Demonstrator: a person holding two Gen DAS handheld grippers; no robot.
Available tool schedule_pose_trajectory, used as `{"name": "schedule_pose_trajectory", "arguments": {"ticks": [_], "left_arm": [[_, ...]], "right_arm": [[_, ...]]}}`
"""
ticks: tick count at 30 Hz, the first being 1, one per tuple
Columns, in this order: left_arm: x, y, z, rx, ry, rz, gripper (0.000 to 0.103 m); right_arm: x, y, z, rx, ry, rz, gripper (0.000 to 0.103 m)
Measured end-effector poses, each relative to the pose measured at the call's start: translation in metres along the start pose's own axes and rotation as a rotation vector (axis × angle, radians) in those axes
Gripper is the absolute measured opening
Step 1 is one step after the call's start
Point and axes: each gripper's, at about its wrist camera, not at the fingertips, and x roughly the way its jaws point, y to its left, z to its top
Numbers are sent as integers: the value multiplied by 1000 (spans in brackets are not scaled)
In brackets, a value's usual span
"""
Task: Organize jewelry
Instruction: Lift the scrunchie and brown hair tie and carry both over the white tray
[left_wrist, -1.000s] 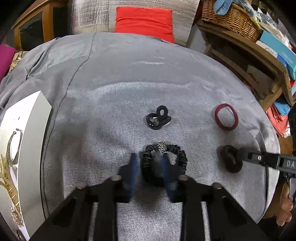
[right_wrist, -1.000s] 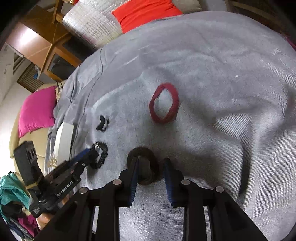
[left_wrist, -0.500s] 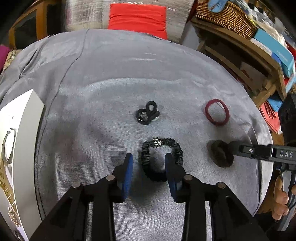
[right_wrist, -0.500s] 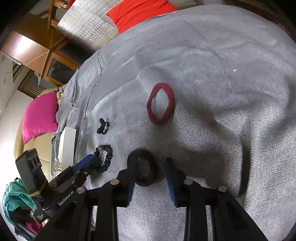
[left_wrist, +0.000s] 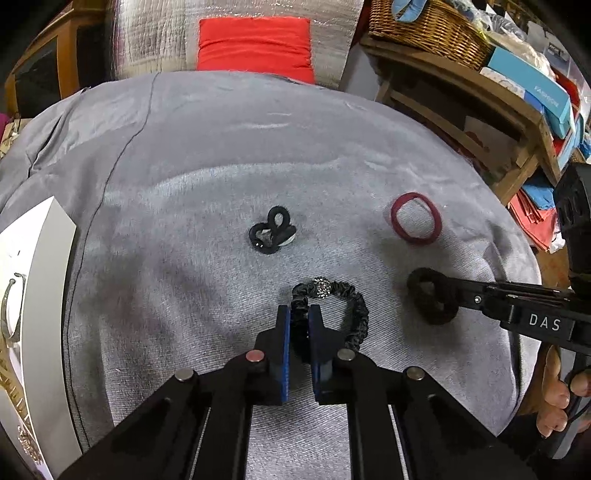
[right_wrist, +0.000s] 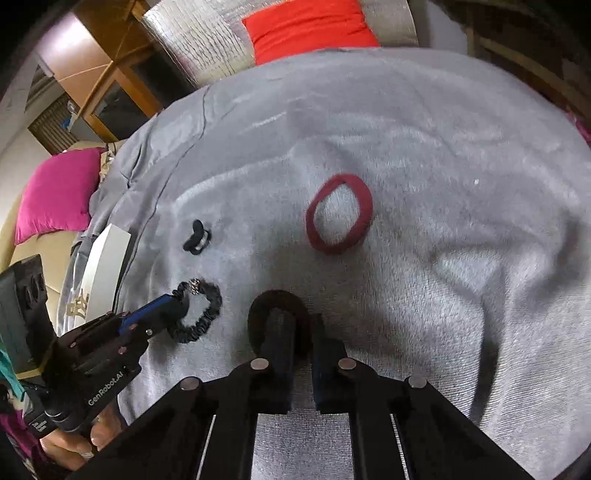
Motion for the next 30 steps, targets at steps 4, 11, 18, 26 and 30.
{"name": "schedule_pose_trajectory", "arguments": {"ticks": [4, 11, 18, 26, 30], "left_arm": [[-7, -5, 0, 17, -13, -2, 9], [-21, -11, -2, 43, -30, 1, 9], [-39, -19, -12, 52, -52, 44, 9], [-66, -22, -19, 50, -117, 85, 9], [-73, -18, -22, 34, -129, 100, 9]], "right_arm": [[-10, 0, 2, -3, -46, -3, 8], [-13, -3, 5, 25, -70, -7, 8], [-11, 6, 6, 25, -75, 15, 8], [-13, 16, 4, 20, -102, 29, 8], [-14, 19, 4, 19, -111, 33, 8]]}}
